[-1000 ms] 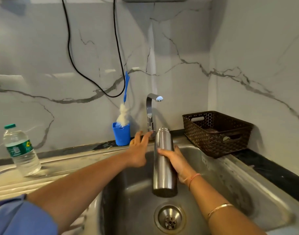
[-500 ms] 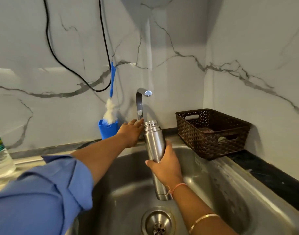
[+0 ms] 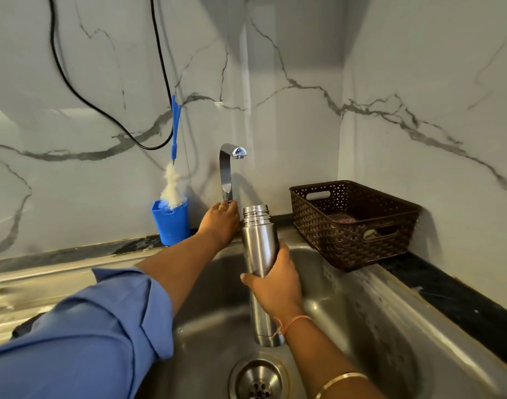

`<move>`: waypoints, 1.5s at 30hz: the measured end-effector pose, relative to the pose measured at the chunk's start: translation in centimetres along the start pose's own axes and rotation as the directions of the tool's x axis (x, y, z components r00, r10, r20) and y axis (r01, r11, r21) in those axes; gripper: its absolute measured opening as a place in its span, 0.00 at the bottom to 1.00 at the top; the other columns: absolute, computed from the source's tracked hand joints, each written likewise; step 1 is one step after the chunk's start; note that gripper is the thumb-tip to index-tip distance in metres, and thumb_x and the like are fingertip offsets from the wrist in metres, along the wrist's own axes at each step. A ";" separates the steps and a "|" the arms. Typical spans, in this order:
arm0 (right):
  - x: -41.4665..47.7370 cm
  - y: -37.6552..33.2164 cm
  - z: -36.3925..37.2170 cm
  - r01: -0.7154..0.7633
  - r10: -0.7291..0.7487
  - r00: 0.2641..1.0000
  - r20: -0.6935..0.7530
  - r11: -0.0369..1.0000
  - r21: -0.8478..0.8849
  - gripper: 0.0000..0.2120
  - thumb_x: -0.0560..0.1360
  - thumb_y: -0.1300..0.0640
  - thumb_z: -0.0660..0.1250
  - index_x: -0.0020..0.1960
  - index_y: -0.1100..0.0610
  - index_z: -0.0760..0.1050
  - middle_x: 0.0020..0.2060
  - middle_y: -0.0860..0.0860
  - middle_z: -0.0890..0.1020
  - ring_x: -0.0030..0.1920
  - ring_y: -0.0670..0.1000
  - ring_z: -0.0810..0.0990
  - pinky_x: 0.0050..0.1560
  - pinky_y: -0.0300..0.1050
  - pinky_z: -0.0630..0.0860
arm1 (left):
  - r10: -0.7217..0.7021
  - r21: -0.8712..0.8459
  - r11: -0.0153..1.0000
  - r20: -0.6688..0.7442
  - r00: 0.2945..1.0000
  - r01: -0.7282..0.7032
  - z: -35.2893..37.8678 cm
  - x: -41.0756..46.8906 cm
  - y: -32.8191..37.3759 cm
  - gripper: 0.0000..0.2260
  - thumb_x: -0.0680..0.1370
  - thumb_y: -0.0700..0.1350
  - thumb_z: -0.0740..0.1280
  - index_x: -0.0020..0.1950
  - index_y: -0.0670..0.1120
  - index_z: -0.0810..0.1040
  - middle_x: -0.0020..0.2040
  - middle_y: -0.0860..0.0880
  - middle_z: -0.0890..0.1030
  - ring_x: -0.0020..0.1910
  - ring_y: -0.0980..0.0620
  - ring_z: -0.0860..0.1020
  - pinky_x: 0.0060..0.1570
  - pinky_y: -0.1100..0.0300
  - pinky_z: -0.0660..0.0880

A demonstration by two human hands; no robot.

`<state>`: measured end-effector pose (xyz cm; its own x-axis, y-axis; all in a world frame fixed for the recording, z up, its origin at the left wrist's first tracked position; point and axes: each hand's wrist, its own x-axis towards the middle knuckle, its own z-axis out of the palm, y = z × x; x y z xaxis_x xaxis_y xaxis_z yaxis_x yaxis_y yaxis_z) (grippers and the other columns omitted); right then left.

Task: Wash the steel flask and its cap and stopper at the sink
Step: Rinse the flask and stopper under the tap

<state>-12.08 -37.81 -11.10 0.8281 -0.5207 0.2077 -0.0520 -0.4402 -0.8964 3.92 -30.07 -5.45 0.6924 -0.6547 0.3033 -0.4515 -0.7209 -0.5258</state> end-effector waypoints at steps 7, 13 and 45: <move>0.0 0.1 0.1 0.012 -0.012 1.000 -0.002 1.000 0.000 0.42 0.64 0.53 0.78 0.71 0.54 0.60 0.61 0.52 0.73 0.57 0.54 0.77 0.58 0.50 0.76 | -0.033 -0.082 0.996 -0.066 0.997 0.028 -0.1 -0.7 0.0 0.28 0.79 0.43 0.63 0.77 0.43 0.56 0.74 0.43 0.60 0.73 0.43 0.61 0.72 0.53 0.59; -0.1 0.0 0.1 0.015 -0.015 1.000 0.023 1.000 -0.005 0.43 0.65 0.53 0.77 0.72 0.53 0.58 0.62 0.52 0.72 0.59 0.54 0.76 0.60 0.50 0.75 | -0.021 -0.219 0.976 -0.019 1.000 0.016 -0.5 -1.2 -0.8 0.26 0.79 0.42 0.64 0.76 0.46 0.59 0.76 0.46 0.58 0.68 0.44 0.68 0.63 0.52 0.70; 0.2 0.7 0.5 -0.165 0.137 0.973 0.187 0.975 0.146 0.26 0.75 0.34 0.57 0.62 0.52 0.73 0.54 0.51 0.80 0.54 0.53 0.78 0.55 0.44 0.72 | -0.360 -0.807 -0.509 0.516 0.777 0.300 -5.6 -0.7 -0.9 0.08 0.70 0.44 0.73 0.46 0.43 0.78 0.42 0.40 0.80 0.34 0.45 0.78 0.39 0.54 0.78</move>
<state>-11.71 -37.89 -11.92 0.9030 -0.4297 0.0063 -0.1059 -0.2368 -0.9658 0.70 -30.23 -0.72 0.9912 -0.1317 0.0149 -0.0168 -0.0127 0.9998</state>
